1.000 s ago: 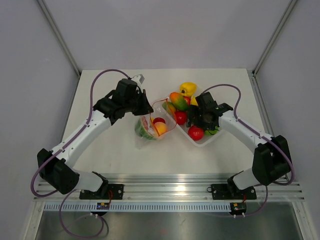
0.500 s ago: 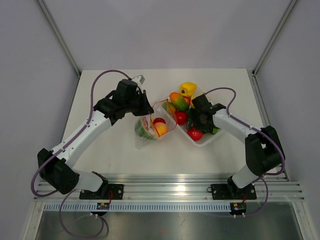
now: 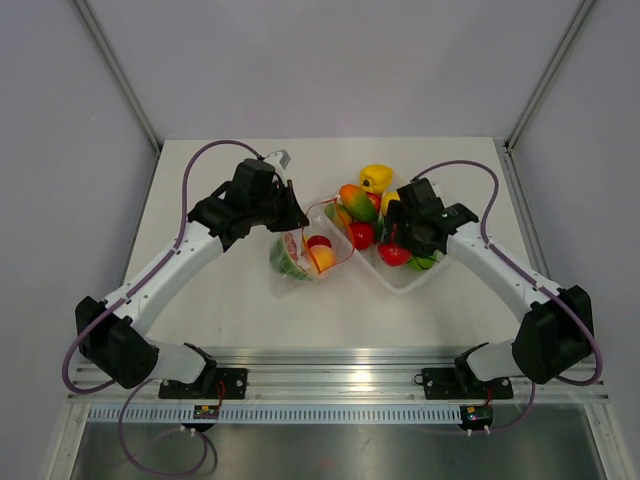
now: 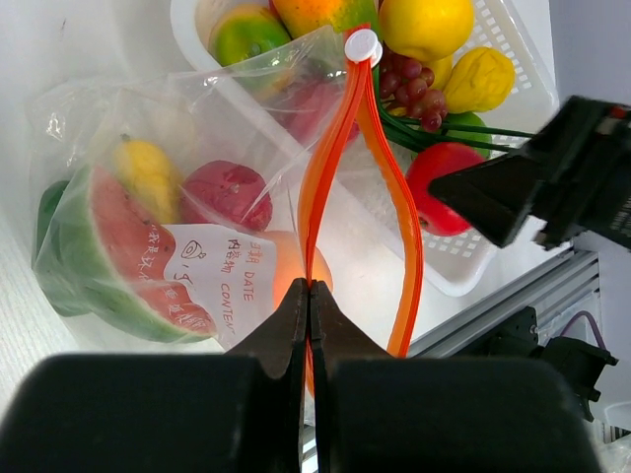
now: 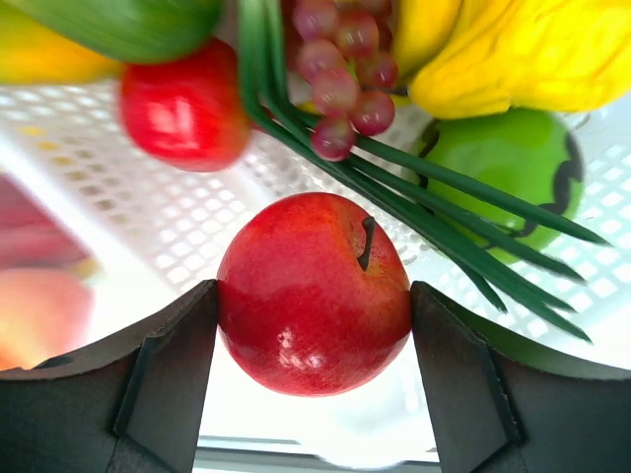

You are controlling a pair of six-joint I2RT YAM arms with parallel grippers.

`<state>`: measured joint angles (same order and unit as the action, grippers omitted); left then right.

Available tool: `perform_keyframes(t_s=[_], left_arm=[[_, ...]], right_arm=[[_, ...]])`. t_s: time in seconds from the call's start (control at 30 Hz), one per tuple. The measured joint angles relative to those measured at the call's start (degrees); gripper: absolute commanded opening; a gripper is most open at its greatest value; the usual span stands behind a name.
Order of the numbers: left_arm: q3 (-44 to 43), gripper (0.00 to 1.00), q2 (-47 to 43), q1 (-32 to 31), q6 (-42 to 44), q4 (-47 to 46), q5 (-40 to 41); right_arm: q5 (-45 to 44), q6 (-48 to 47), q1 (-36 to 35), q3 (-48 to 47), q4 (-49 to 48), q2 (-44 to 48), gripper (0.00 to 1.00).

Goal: Place the food in the zip-top bag and seal the zipper
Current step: Pick up the fake fruit from the bin, then place the fake fruit in the zipper food storage bag.

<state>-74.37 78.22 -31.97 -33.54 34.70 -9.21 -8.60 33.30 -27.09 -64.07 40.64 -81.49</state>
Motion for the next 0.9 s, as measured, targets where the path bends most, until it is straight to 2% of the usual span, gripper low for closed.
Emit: perform_keyframes(t_s=[0.27, 0.47, 0.63, 0.9], left_arm=[[0.39, 0.00, 0.00, 0.00, 0.00, -0.79, -0.48], [0.92, 0.00, -0.04, 0.00, 0.00, -0.96, -0.72], [0.92, 0.00, -0.04, 0.00, 0.00, -0.94, -0.79], [0.92, 0.00, -0.04, 0.00, -0.26, -0.96, -1.11]], right_arm=[[-0.39, -0.74, -1.09, -9.27, 3.96, 5.16, 0.37], [-0.76, -1.55, -9.35, -19.06, 5.88, 3.58, 0.38], [0.00, -1.57, -14.01, -22.43, 4.98, 0.20, 0.41], [2.25, -1.84, -15.89, -23.39, 3.45, -10.84, 0.46]])
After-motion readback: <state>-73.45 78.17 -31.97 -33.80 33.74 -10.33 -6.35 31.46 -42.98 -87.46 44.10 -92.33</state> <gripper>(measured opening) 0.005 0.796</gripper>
